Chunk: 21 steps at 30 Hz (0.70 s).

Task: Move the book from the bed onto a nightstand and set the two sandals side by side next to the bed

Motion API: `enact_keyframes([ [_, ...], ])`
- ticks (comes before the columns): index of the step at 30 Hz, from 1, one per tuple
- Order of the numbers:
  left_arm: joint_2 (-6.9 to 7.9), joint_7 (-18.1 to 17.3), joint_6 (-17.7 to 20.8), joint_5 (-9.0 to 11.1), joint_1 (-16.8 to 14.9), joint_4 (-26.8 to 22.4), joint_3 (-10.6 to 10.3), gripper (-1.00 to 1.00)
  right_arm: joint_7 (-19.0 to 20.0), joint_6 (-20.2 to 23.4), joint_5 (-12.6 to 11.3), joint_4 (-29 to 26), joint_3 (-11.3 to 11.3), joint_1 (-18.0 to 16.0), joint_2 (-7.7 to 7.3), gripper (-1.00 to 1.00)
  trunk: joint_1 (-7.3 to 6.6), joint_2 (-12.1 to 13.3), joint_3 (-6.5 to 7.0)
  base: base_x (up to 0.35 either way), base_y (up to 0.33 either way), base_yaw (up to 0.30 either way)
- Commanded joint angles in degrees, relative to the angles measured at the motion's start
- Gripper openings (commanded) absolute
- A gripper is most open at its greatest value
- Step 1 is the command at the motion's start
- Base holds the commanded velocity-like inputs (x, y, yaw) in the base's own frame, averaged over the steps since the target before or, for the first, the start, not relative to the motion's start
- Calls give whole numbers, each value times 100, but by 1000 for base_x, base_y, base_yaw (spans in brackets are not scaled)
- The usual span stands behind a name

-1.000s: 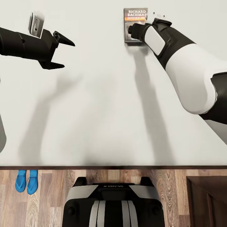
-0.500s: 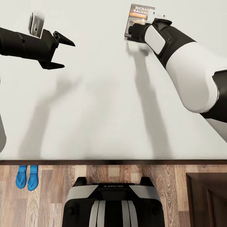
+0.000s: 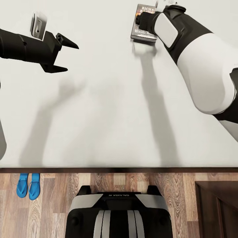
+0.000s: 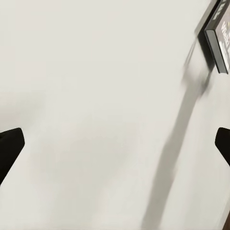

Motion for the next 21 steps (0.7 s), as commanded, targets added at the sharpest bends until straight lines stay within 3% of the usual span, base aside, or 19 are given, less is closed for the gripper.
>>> enact_keyframes([
  [1, 4, 37, 50, 21, -5, -1, -3, 100, -33, 34, -47, -51, 24, -3, 0, 100, 0, -1, -2, 0, 0, 0],
  [14, 7, 34, 50, 25, -8, -2, 13, 100, -38, 220, -43, -442, 38, 19, 0, 100, 0, -1, -2, 1, 0, 0],
  [21, 11, 28, 50, 28, -12, -7, 13, 100, -40, 262, -40, -534, 54, 49, 0, 100, 0, -1, -2, 170, 0, 0],
])
